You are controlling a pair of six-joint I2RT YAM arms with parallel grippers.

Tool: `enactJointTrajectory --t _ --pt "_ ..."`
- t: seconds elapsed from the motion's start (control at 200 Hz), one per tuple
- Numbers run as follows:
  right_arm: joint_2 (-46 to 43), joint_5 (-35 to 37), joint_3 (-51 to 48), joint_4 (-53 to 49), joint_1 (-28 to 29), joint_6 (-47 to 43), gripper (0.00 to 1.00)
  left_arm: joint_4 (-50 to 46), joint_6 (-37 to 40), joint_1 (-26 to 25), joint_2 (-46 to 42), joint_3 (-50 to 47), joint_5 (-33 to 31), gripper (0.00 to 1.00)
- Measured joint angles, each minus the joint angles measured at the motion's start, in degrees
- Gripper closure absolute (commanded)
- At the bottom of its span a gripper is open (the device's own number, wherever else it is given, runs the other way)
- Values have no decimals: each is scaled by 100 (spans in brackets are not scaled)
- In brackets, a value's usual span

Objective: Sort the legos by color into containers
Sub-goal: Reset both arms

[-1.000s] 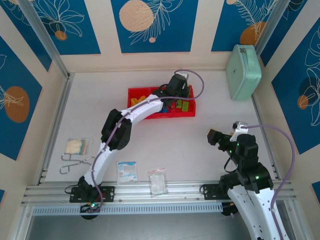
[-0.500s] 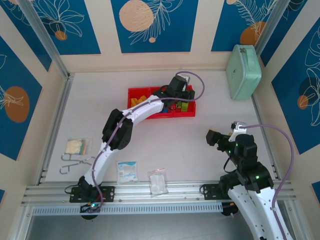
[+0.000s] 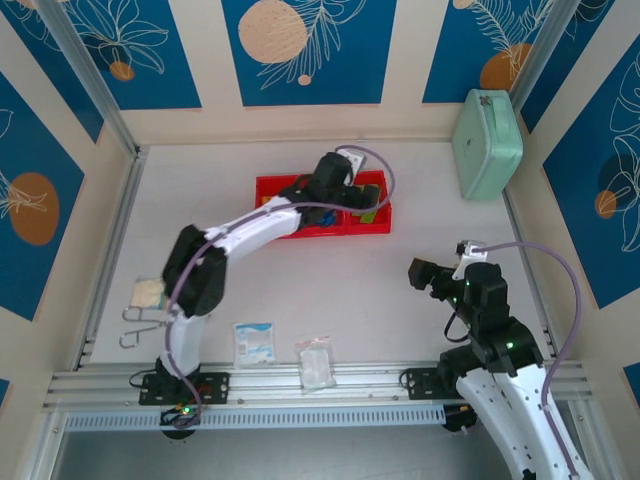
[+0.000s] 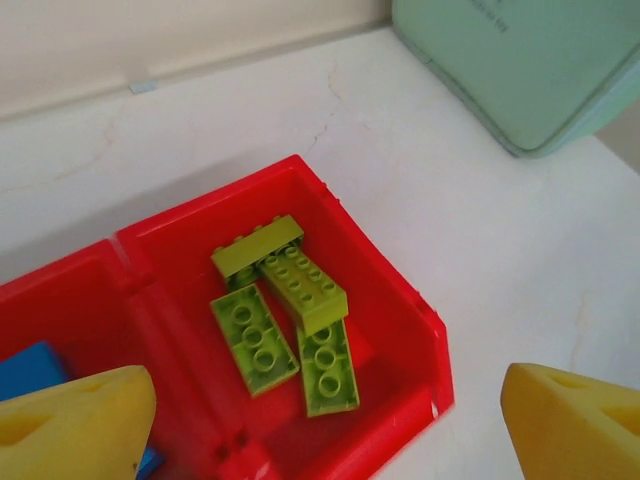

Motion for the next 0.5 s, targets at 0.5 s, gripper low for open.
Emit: enactJointTrajectory --t 0.5 --pt "3012 -667 -992 3128 -586 -1646 1 2323 1351 538 -3851 -5661 -3329 0"
